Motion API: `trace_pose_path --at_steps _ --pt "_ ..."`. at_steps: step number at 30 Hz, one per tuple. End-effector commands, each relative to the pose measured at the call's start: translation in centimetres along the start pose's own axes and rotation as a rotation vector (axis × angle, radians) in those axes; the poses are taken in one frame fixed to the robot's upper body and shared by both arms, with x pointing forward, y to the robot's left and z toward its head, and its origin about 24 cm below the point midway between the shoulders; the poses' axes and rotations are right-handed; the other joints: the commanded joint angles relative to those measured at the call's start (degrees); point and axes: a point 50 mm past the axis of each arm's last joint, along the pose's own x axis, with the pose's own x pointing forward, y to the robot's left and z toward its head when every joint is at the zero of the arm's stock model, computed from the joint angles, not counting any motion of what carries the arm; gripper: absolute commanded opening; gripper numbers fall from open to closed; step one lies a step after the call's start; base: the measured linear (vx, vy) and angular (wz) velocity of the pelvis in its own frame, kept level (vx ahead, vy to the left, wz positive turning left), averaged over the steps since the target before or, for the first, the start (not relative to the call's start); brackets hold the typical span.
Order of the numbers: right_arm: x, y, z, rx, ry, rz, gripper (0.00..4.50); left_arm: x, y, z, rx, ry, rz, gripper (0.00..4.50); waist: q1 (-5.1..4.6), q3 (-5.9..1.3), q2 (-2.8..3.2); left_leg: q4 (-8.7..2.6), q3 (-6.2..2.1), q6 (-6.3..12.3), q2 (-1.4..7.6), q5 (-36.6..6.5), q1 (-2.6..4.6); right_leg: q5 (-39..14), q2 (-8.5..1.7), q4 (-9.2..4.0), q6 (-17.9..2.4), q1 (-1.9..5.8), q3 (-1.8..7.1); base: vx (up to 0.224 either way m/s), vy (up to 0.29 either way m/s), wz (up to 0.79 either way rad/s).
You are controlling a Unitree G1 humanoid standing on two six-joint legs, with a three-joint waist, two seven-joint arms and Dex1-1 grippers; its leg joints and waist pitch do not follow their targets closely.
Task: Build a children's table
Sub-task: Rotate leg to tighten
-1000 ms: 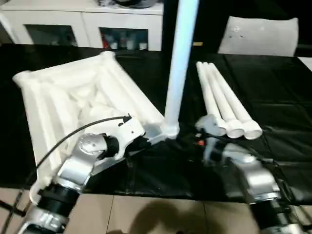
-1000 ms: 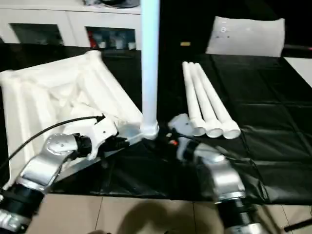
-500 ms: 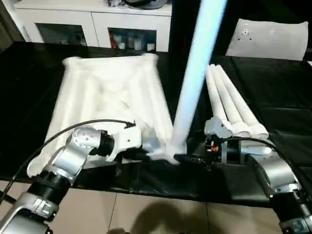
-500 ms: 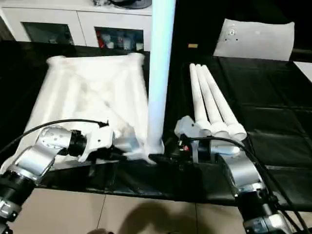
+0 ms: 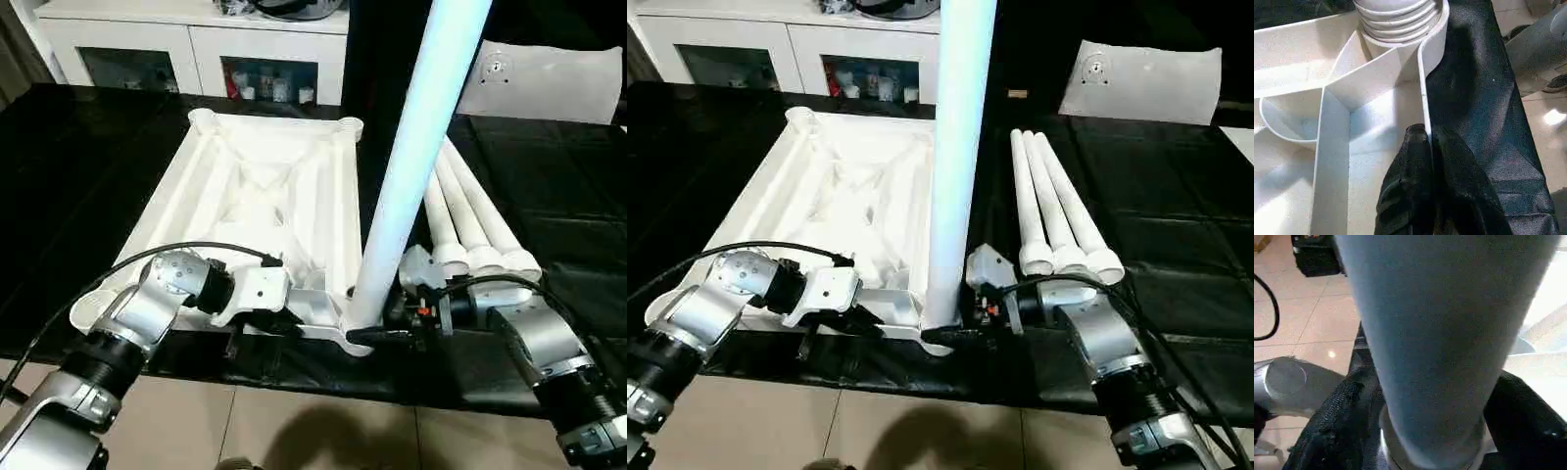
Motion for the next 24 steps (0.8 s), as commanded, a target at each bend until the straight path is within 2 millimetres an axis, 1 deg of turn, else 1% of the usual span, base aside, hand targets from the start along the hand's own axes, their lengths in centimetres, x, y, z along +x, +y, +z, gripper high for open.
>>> trace_pose_path --at_steps 1,3,4,6,7,9,10,13,14,15,16,21,23,24 --pt "-0.06 0.19 -0.21 -0.008 0.022 0.028 3.01 0.98 -1.09 -1.12 -0.009 0.076 -0.103 0.0 -0.16 -3.35 -0.16 -3.36 0.07 2.13 1.63 -9.8 0.04 -8.6 -3.33 -3.83 -12.7 2.92 1.68 0.0 0.0 0.0" --pt "-0.06 0.23 -0.31 -0.005 0.024 0.03 3.01 0.93 -1.08 -1.19 -0.01 0.077 -0.101 0.0 -0.11 -3.35 -0.2 -3.38 0.06 2.04 1.64 -10.0 0.05 -9.5 -3.36 -3.89 -12.5 2.96 1.69 0.0 0.0 0.0" --pt "-0.05 0.25 -0.39 -0.002 0.025 0.03 2.86 0.9 -1.06 -1.22 -0.011 0.077 -0.1 0.0 -0.09 -3.34 -0.06 -3.39 0.04 2.02 1.63 -9.8 0.0 -9.5 -3.35 -3.89 -12.4 2.96 1.69 0.0 0.0 0.0" --pt "-0.04 0.28 -0.48 0.0 0.027 0.029 2.66 0.87 -1.05 -1.26 -0.012 0.078 -0.099 0.0 -0.1 -3.36 -0.17 -3.4 0.03 1.98 1.64 -9.9 0.02 -9.6 -3.35 -3.9 -12.4 2.96 1.67 0.0 0.0 0.0" --pt "-0.03 0.3 -0.58 0.004 0.029 0.029 2.66 0.87 -1.04 -1.29 -0.011 0.078 -0.098 0.0 -0.1 -3.37 -0.21 -3.4 0.04 1.97 1.66 -9.9 0.06 -9.6 -3.37 -3.91 -12.4 2.94 1.67 0.0 0.0 0.0" --pt "0.07 0.39 -0.84 0.013 0.033 0.029 2.44 0.88 -1.04 -1.35 -0.012 0.077 -0.097 0.0 -0.09 -3.37 -0.17 -3.39 0.05 2.07 1.67 -9.6 0.04 -9.1 -3.34 -3.83 -12.5 2.91 1.66 0.0 0.0 0.0" --pt "0.15 0.46 -0.96 0.013 0.034 0.03 2.35 0.89 -1.04 -1.39 -0.013 0.076 -0.096 0.0 -0.09 -3.34 -0.24 -3.41 0.04 2.06 1.68 -9.9 0.05 -9.5 -3.36 -3.88 -12.5 2.92 1.65 0.0 0.0 0.0" --pt "0.33 0.61 -1.14 0.014 0.034 0.032 2.3 0.91 -1.08 -1.49 -0.017 0.075 -0.092 0.0 -0.12 -3.29 -0.27 -3.44 0.04 2.01 1.66 -10.1 0.03 -10.3 -3.4 -3.97 -12.2 2.92 1.68 0.0 0.0 0.0" --pt "0.42 0.65 -1.17 0.016 0.033 0.033 2.1 0.92 -1.1 -1.52 -0.02 0.074 -0.091 0.0 -0.11 -3.28 -0.25 -3.51 0.01 1.82 1.68 -10.6 0.1 -11.7 -3.45 -4.1 -11.9 2.9 1.69 0.0 0.0 0.0" --pt "0.42 0.65 -1.17 0.016 0.033 0.033 2.06 0.92 -1.1 -1.52 -0.02 0.074 -0.091 0.0 -0.14 -3.29 -0.27 -3.51 0.0 1.78 1.68 -10.6 0.09 -11.7 -3.43 -4.09 -11.9 2.9 1.7 0.0 0.0 0.0" --pt "0.5 0.68 -1.17 0.019 0.03 0.035 2.06 0.92 -1.11 -1.54 -0.022 0.074 -0.091 0.0 -0.15 -3.32 -0.34 -3.51 -0.02 1.75 1.68 -10.5 0.06 -11.5 -3.43 -4.05 -11.8 2.95 1.69 0.0 0.0 0.0" --pt "0.72 0.77 -1.14 0.025 0.022 0.031 2.01 0.87 -1.15 -1.65 -0.031 0.072 -0.084 0.0 -0.15 -3.32 -0.3 -3.52 -0.02 1.84 1.69 -10.3 0.07 -10.7 -3.38 -3.98 -12.0 2.92 1.66 0.0 0.0 0.0" --pt "0.82 0.65 -1.13 0.047 0.012 0.017 2.7 0.85 -1.15 -1.69 -0.034 0.071 -0.082 0.0 -0.15 -3.29 -0.32 -3.53 -0.02 1.8 1.64 -10.5 0.04 -11.3 -3.39 -4.04 -11.9 2.93 1.67 0.0 0.0 0.0" --pt "0.85 0.61 -1.1 0.068 0.001 0.013 2.7 0.82 -1.13 -1.71 -0.036 0.07 -0.078 0.0 -0.14 -3.28 -0.25 -3.56 -0.03 1.72 1.67 -10.6 0.09 -11.6 -3.42 -4.08 -11.9 2.89 1.67 0.0 0.0 0.0"
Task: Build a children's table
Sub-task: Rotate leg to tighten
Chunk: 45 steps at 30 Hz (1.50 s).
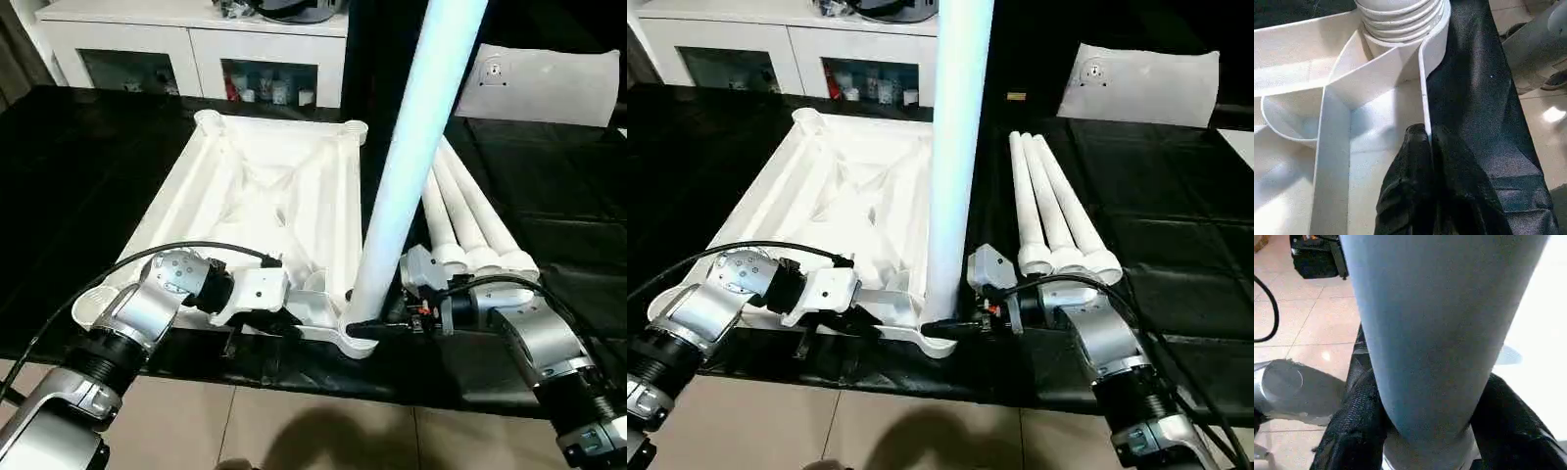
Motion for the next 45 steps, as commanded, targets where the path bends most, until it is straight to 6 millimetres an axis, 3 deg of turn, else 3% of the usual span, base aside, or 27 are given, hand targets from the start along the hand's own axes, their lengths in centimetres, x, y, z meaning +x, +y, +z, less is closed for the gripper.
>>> trace_pose_path --at_steps 1,7,12,18,26,36,38,39,41,45 --pt "0.6 0.6 -1.1 0.089 0.003 0.013 2.7 0.8 -1.1 -1.4 -0.039 0.064 -0.062 0.0 -0.1 -3.11 -0.15 -3.6 0.0 1.63 1.64 -11.0 0.02 -12.4 -3.4 -4.2 -11.7 2.63 1.69 0.0 0.0 0.0" --pt "0.5 0.9 -1.4 0.081 -0.008 -0.011 3.41 0.9 -1.1 -1.4 -0.046 0.055 -0.054 0.0 -0.04 -3.19 -0.14 -3.63 -0.02 1.34 1.7 -10.9 0.0 -11.5 -3.44 -4.17 -11.6 2.57 1.73 0.0 0.0 0.0" --pt "0.6 1.1 -1.8 0.08 -0.003 -0.037 3.73 0.9 -1.1 -1.3 -0.05 0.052 -0.053 0.0 -0.14 -3.11 -0.04 -3.74 -0.05 1.17 1.67 -11.9 0.03 -12.9 -3.41 -4.36 -11.3 2.51 1.71 0.0 0.0 0.0" --pt "0.7 1.1 -2.2 0.095 0.009 -0.076 3.73 0.9 -1.1 -1.3 -0.048 0.054 -0.054 0.0 -0.17 -3.18 -0.15 -3.73 -0.06 0.96 1.59 -11.9 0.01 -13.0 -3.4 -4.36 -11.0 2.58 1.74 0.0 0.0 0.0" --pt "0.8 0.9 -2.3 0.159 -0.024 -0.09 2.98 0.8 -0.9 -1.3 -0.047 0.058 -0.055 0.0 -0.18 -3.11 0.02 -3.83 -0.1 0.78 1.67 -12.7 0.07 -13.3 -3.37 -4.4 -11.2 2.49 1.72 0.0 0.0 0.0" --pt "1.0 1.3 -2.6 0.194 -0.044 -0.069 2.81 0.6 -0.9 -1.5 -0.058 0.061 -0.055 0.0 -0.13 -3.07 0.04 -3.84 -0.1 0.72 1.69 -12.7 0.04 -12.9 -3.43 -4.36 -11.4 2.52 1.73 0.0 0.0 0.0" --pt "1.2 1.4 -2.6 0.214 -0.064 -0.073 2.8 0.7 -0.9 -1.4 -0.08 0.042 -0.034 0.0 -0.14 -3.08 0.09 -3.85 -0.07 0.68 1.71 -12.7 0.08 -12.8 -3.45 -4.33 -11.5 2.51 1.76 0.0 0.0 0.0" --pt "1.4 1.5 -2.6 0.225 -0.076 -0.076 2.8 0.7 -0.8 -1.4 -0.095 0.028 -0.019 0.0 -0.11 -3.1 0.47 -3.85 -0.13 0.54 1.69 -12.7 0.02 -12.7 -3.47 -4.25 -11.6 2.5 1.76 0.0 0.0 0.0" --pt "2.4 1.3 -2.6 0.252 -0.125 -0.17 2.79 0.9 -0.4 -1.1 -0.198 -0.038 0.106 0.0 -0.21 -3.01 0.46 -3.91 -0.17 0.31 1.65 -13.1 -0.01 -13.2 -3.47 -4.37 -11.5 2.5 1.75 0.0 0.0 0.0" --pt "4.7 0.7 -2.2 0.299 -0.188 -0.308 2.79 1.2 0.1 -1.0 -0.332 -0.078 0.307 0.0 -1.04 -2.59 0.66 -4.38 -0.54 -1.17 1.5 -17.3 0.11 -22.8 -3.62 -5.12 -9.4 2.07 1.65 0.0 0.0 0.0"
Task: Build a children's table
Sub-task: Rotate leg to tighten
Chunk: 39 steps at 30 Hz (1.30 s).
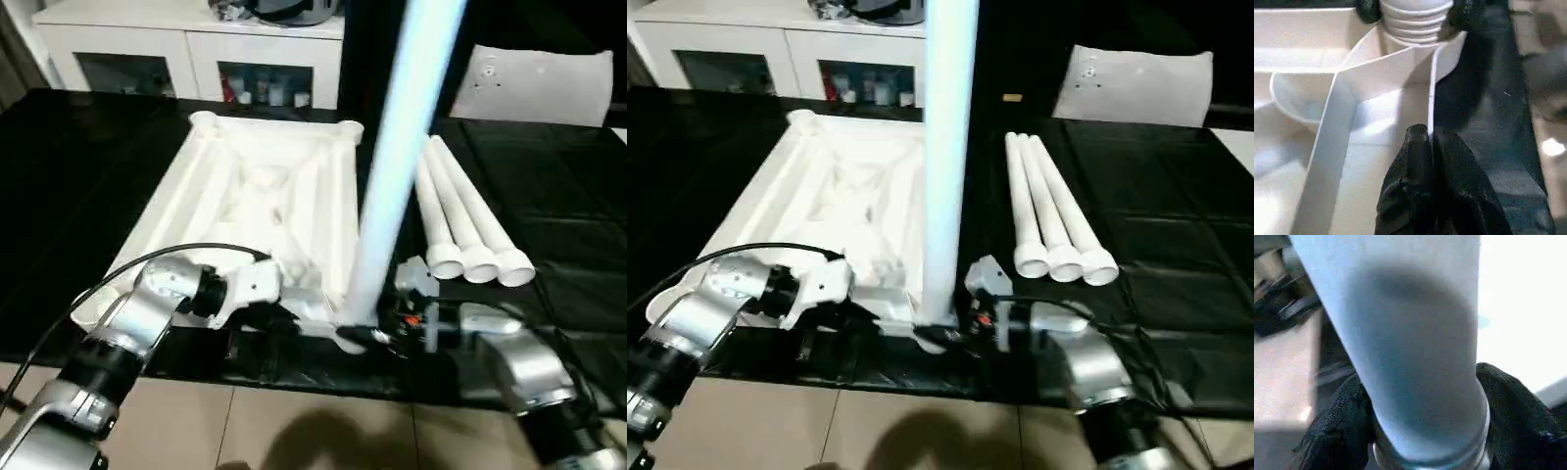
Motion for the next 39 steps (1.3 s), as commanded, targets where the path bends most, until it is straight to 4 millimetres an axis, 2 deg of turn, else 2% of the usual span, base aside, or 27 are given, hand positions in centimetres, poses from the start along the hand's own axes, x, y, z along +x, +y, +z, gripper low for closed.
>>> trace_pose_path --at_steps 1,2,3,4,5,7,8,9,10,11,12,13,14,15,16,20,22,25,29,30,31,32,33,34,35,36,39 --pt "2.7 0.6 0.1 0.074 -0.054 -0.056 2.78 1.4 0.2 0.0 -0.134 -0.035 0.18 0.0 -0.66 -2.18 0.29 -4.41 -0.56 -1.55 1.41 -18.5 0.07 -25.7 -3.6 -5.51 -8.7 1.79 1.57 0.0 0.0 0.0" --pt "4.0 0.6 0.3 0.117 -0.085 -0.117 2.78 1.9 0.5 0.3 -0.212 -0.071 0.278 0.0 -0.87 -2.21 0.21 -4.38 -0.69 -1.39 1.25 -18.9 0.12 -27.6 -3.55 -5.76 -7.9 1.84 1.45 0.0 0.0 0.0" --pt "4.5 0.6 0.4 0.135 -0.096 -0.136 2.77 2.1 0.5 0.5 -0.24 -0.084 0.312 0.0 -1.6 -2.21 0.3 -4.4 -0.77 -1.58 1.3 -18.7 -0.11 -28.3 -3.66 -5.67 -7.7 1.8 1.51 0.0 0.0 0.0" --pt "4.9 0.7 0.5 0.153 -0.106 -0.149 2.77 2.3 0.5 0.6 -0.26 -0.092 0.335 0.0 -1.85 -2.21 -0.1 -4.29 -0.81 -1.12 1.16 -18.6 -0.15 -30.0 -3.64 -5.94 -6.9 1.69 1.49 0.0 0.0 0.0" --pt "5.4 0.8 0.6 0.173 -0.109 -0.163 2.77 2.6 0.5 0.8 -0.275 -0.098 0.357 0.0 -1.95 -2.24 0.05 -4.24 -0.83 -0.86 1.14 -18.5 -0.11 -30.3 -3.65 -6.05 -6.7 1.61 1.52 0.0 0.0 0.0" --pt "6.7 1.0 0.7 0.218 -0.11 -0.211 2.77 3.4 0.7 1.7 -0.325 -0.126 0.454 0.0 -2.32 -2.28 0.11 -4.26 -0.76 -0.21 1.19 -17.2 -0.51 -27.9 -3.44 -6.02 -7.1 1.67 1.61 0.0 0.0 0.0" --pt "7.3 0.9 0.7 0.238 -0.101 -0.246 2.77 3.7 0.8 2.1 -0.347 -0.136 0.5 0.0 -2.2 -2.39 -0.28 -4.11 -0.56 0.25 1.19 -16.3 -0.34 -25.8 -3.36 -5.79 -7.5 1.53 1.72 0.0 0.0 0.0" --pt "7.7 0.8 0.5 0.248 -0.082 -0.287 2.77 4.0 1.0 2.6 -0.363 -0.143 0.548 0.0 -2.19 -2.42 -0.08 -4.13 -0.56 0.37 1.09 -15.8 -0.49 -25.2 -3.3 -5.79 -7.7 1.64 1.7 0.0 0.0 0.0" --pt "8.0 0.8 0.5 0.241 -0.066 -0.305 2.77 4.2 1.0 3.0 -0.37 -0.149 0.578 0.0 -2.16 -2.53 -0.06 -4.11 -0.53 0.4 1.15 -15.0 -0.54 -23.5 -3.27 -5.73 -7.8 1.72 1.67 0.0 0.0 0.0" --pt "8.3 0.7 0.5 0.235 -0.05 -0.33 2.77 4.7 1.0 3.7 -0.375 -0.155 0.601 0.0 -2.21 -2.54 -0.37 -4.11 -0.48 0.46 1.18 -14.5 -0.65 -22.5 -3.21 -5.62 -7.9 1.83 1.67 0.0 0.0 0.0" --pt "8.5 0.6 0.5 0.229 -0.042 -0.344 2.77 5.0 1.0 4.1 -0.378 -0.159 0.613 0.0 -2.13 -2.71 -0.19 -3.98 -0.4 0.59 1.19 -13.1 -0.71 -19.5 -3.23 -5.35 -8.5 2.0 1.72 0.0 0.0 0.0" --pt "8.5 0.5 0.6 0.242 -0.055 -0.351 3.32 5.5 0.7 4.5 -0.365 -0.158 0.604 0.0 -1.99 -2.85 -0.21 -3.81 -0.25 1.09 1.11 -11.7 -0.7 -16.5 -3.14 -5.17 -9.0 2.1 1.73 0.0 0.0 0.0" --pt "8.5 0.3 0.6 0.253 -0.067 -0.365 3.32 5.8 0.5 4.9 -0.358 -0.154 0.594 0.0 -1.81 -2.98 -0.15 -3.63 -0.15 1.71 1.11 -10.5 -0.74 -13.6 -3.15 -4.98 -9.6 2.22 1.78 0.0 0.0 0.0" --pt "8.5 0.3 0.6 0.253 -0.067 -0.365 3.46 5.8 0.5 4.9 -0.358 -0.154 0.594 0.0 -1.81 -2.98 -0.15 -3.63 -0.15 1.71 1.11 -10.5 -0.74 -13.6 -3.15 -4.98 -9.6 2.22 1.78 0.0 0.0 0.0" --pt "8.4 0.2 0.7 0.26 -0.075 -0.373 3.52 6.1 0.3 5.1 -0.354 -0.15 0.587 0.0 -1.65 -3.13 -0.2 -3.49 -0.08 2.62 1.0 -8.3 -1.04 -9.3 -3.12 -4.57 -10.4 2.57 1.75 0.0 0.0 0.0" --pt "7.5 -0.3 0.8 0.238 -0.103 -0.403 3.93 6.1 -0.1 4.7 -0.309 -0.091 0.555 0.0 -1.57 -3.06 0.16 -3.54 -0.1 3.19 1.14 -7.6 -0.91 -6.9 -3.11 -4.48 -11.3 2.65 1.59 0.0 0.0 0.0" --pt "5.5 -1.0 1.0 0.175 -0.146 -0.417 4.13 5.2 0.0 3.3 -0.257 -0.013 0.525 0.0 -1.64 -2.9 0.36 -3.76 -0.13 2.68 1.2 -10.0 -0.84 -9.9 -3.13 -4.76 -10.8 2.58 1.63 0.0 0.0 0.0" --pt "3.9 -1.2 1.3 0.123 -0.184 -0.389 4.4 4.5 0.0 2.7 -0.237 -0.001 0.485 0.0 -1.92 -2.81 0.27 -4.02 -0.32 2.4 1.17 -11.6 -0.93 -11.9 -3.11 -5.05 -9.7 2.83 1.51 0.0 0.0 0.0" --pt "1.6 -1.5 1.8 0.059 -0.2 -0.335 4.46 3.6 -0.1 2.0 -0.195 0.016 0.414 0.0 -2.01 -2.79 0.23 -3.84 -0.27 2.69 1.1 -12.0 -0.85 -13.5 -3.15 -5.28 -9.7 2.73 1.64 0.0 0.0 0.0" --pt "0.5 -1.6 1.9 0.02 -0.185 -0.292 4.46 3.2 -0.2 1.6 -0.166 0.025 0.364 0.0 -1.93 -2.8 0.24 -3.84 -0.27 2.9 1.1 -11.6 -0.86 -13.1 -3.09 -5.24 -9.9 2.75 1.6 0.0 0.0 0.0" --pt "-0.2 -1.6 2.0 -0.004 -0.172 -0.265 4.46 3.0 -0.3 1.4 -0.138 0.027 0.325 0.0 -1.79 -2.79 0.52 -3.81 -0.27 3.16 1.15 -11.5 -0.79 -12.6 -3.11 -5.18 -10.0 2.68 1.65 0.0 0.0 0.0" --pt "-0.7 -1.6 2.1 -0.02 -0.16 -0.236 4.46 2.8 -0.4 1.2 -0.124 0.034 0.292 0.0 -1.82 -2.78 0.49 -3.8 -0.23 3.15 1.19 -11.4 -0.8 -12.3 -3.07 -5.13 -10.1 2.62 1.64 0.0 0.0 0.0" --pt "-1.2 -1.6 2.3 -0.034 -0.147 -0.209 4.46 2.6 -0.4 1.0 -0.114 0.041 0.264 0.0 -1.75 -2.83 0.78 -3.8 -0.26 3.1 1.27 -11.4 -0.71 -11.5 -3.08 -4.95 -10.5 2.62 1.62 0.0 0.0 0.0" --pt "-1.6 -1.6 2.3 -0.048 -0.133 -0.172 4.46 2.4 -0.5 0.9 -0.092 0.044 0.227 0.0 -1.75 -2.82 0.62 -3.79 -0.2 3.13 1.29 -11.5 -0.61 -10.9 -3.01 -4.96 -10.9 2.53 1.58 0.0 0.0 0.0" --pt "-1.9 -1.5 2.4 -0.061 -0.115 -0.137 4.46 2.2 -0.5 0.7 -0.083 0.052 0.198 0.0 -1.63 -2.77 0.93 -3.8 -0.24 3.27 1.2 -11.9 -0.54 -11.3 -2.95 -5.02 -11.0 2.53 1.56 0.0 0.0 0.0" --pt "-2.3 -1.4 2.4 -0.08 -0.083 -0.089 4.46 1.9 -0.5 0.5 -0.063 0.066 0.154 0.0 -1.63 -2.84 0.73 -3.79 -0.18 3.32 1.26 -12.0 -0.52 -10.7 -2.97 -4.93 -11.3 2.6 1.62 0.0 0.0 0.0" --pt "-2.5 -1.5 2.3 -0.114 -0.037 -0.045 4.46 1.6 -0.6 0.3 -0.028 0.084 0.095 0.0 -1.38 -2.85 0.76 -3.72 -0.14 3.14 1.28 -12.0 -0.46 -10.1 -3.07 -4.85 -12.1 2.63 1.59 0.0 0.0 0.0"
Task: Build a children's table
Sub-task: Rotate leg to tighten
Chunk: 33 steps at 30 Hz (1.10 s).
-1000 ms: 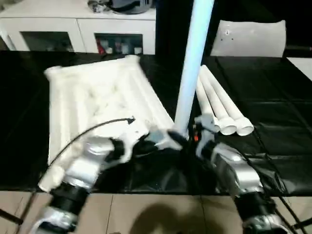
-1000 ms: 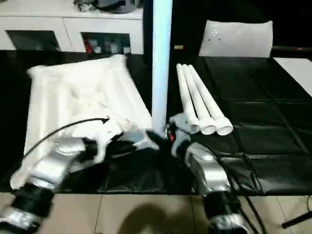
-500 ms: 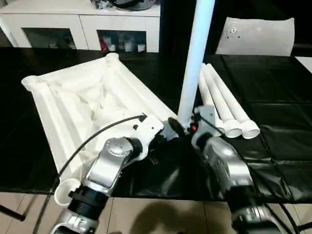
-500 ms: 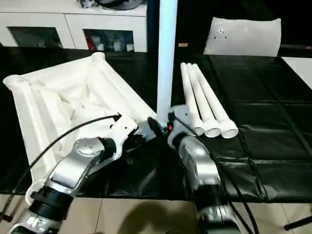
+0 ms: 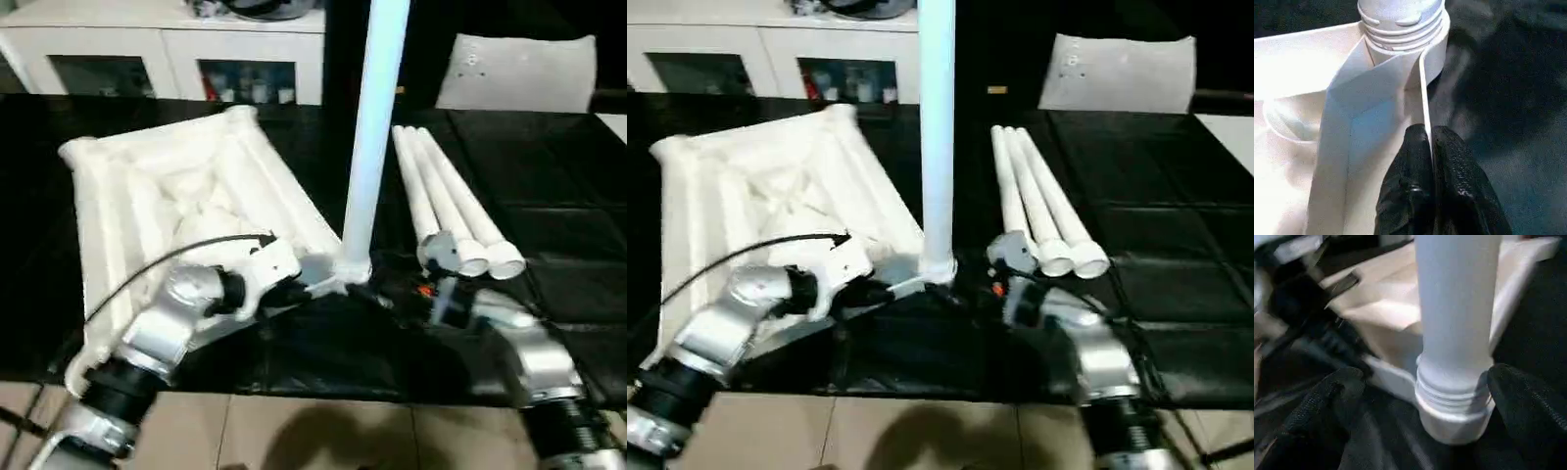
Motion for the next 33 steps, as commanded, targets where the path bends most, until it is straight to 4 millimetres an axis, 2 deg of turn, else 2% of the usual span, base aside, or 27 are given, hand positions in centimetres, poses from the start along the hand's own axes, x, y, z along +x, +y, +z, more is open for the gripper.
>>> trace_pose_path --at_steps 1,9,10,12,13,16,18,19,22,25,33 --pt "0.0 0.0 0.4 -0.068 0.051 0.086 4.46 0.3 -0.9 -1.0 0.069 0.071 -0.173 0.0 0.22 -2.94 0.39 -3.45 -0.22 2.82 1.28 -11.4 -0.11 -10.0 -3.18 -4.46 -12.4 2.82 1.6 0.0 0.0 0.0" --pt "0.5 -0.4 0.6 -0.133 0.12 0.184 4.46 -0.5 -1.1 -1.2 0.177 0.129 -0.355 0.0 1.01 -3.16 0.38 -3.27 0.04 2.26 1.53 -10.3 0.23 -6.3 -3.23 -3.66 -14.1 2.89 1.65 0.0 0.0 0.0" --pt "0.6 -0.4 0.6 -0.133 0.12 0.192 4.18 -0.5 -1.1 -1.3 0.187 0.134 -0.372 0.0 1.17 -3.17 0.2 -3.21 0.12 2.31 1.51 -9.7 0.19 -5.1 -3.17 -3.58 -14.2 2.98 1.63 0.0 0.0 0.0" --pt "0.8 -0.3 0.6 -0.131 0.126 0.221 4.1 -0.4 -1.2 -1.3 0.21 0.14 -0.398 0.0 1.42 -3.21 0.34 -3.21 0.13 2.39 1.56 -9.5 0.19 -4.6 -3.22 -3.43 -14.5 3.02 1.58 0.0 0.0 0.0" --pt "0.9 -0.2 0.5 -0.129 0.131 0.24 4.1 -0.4 -1.2 -1.3 0.222 0.143 -0.41 0.0 1.49 -3.21 0.0 -3.18 0.16 2.51 1.57 -9.5 0.2 -4.6 -3.22 -3.47 -14.5 3.04 1.55 0.0 0.0 0.0" --pt "1.2 0.1 0.3 -0.12 0.137 0.288 3.72 -0.2 -1.1 -1.3 0.238 0.141 -0.423 0.0 1.94 -3.1 0.15 -3.22 0.21 2.21 1.61 -10.4 0.22 -7.5 -3.37 -3.67 -13.8 2.94 1.64 0.0 0.0 0.0" --pt "1.3 0.2 0.3 -0.118 0.136 0.296 3.62 -0.2 -1.1 -1.3 0.239 0.14 -0.424 0.0 2.13 -3.14 0.16 -3.26 0.17 1.91 1.66 -10.5 0.28 -7.8 -3.36 -3.61 -13.6 2.9 1.64 0.0 0.0 0.0" --pt "1.3 0.2 0.3 -0.118 0.134 0.304 3.37 -0.2 -1.0 -1.3 0.243 0.141 -0.428 0.0 2.13 -3.15 0.13 -3.27 0.13 1.7 1.65 -10.5 0.18 -7.7 -3.38 -3.56 -13.5 2.96 1.65 0.0 0.0 0.0" --pt "1.5 0.3 0.2 -0.113 0.132 0.316 3.28 -0.2 -1.0 -1.4 0.247 0.143 -0.433 0.0 2.11 -3.13 0.1 -3.27 0.12 1.6 1.59 -10.8 0.17 -8.3 -3.31 -3.62 -13.3 2.91 1.62 0.0 0.0 0.0" --pt "1.8 0.4 0.2 -0.106 0.128 0.34 2.89 -0.2 -0.8 -1.5 0.254 0.147 -0.441 0.0 2.13 -3.16 0.19 -3.26 0.11 1.49 1.55 -10.5 0.14 -8.6 -3.32 -3.66 -13.2 2.93 1.61 0.0 0.0 0.0" --pt "2.1 0.8 0.0 -0.069 0.112 0.36 2.7 -0.3 -0.7 -1.7 0.202 0.13 -0.409 0.0 2.12 -3.13 0.11 -3.37 0.1 1.22 1.65 -10.8 0.17 -10.0 -3.4 -3.7 -12.9 2.9 1.63 0.0 0.0 0.0"
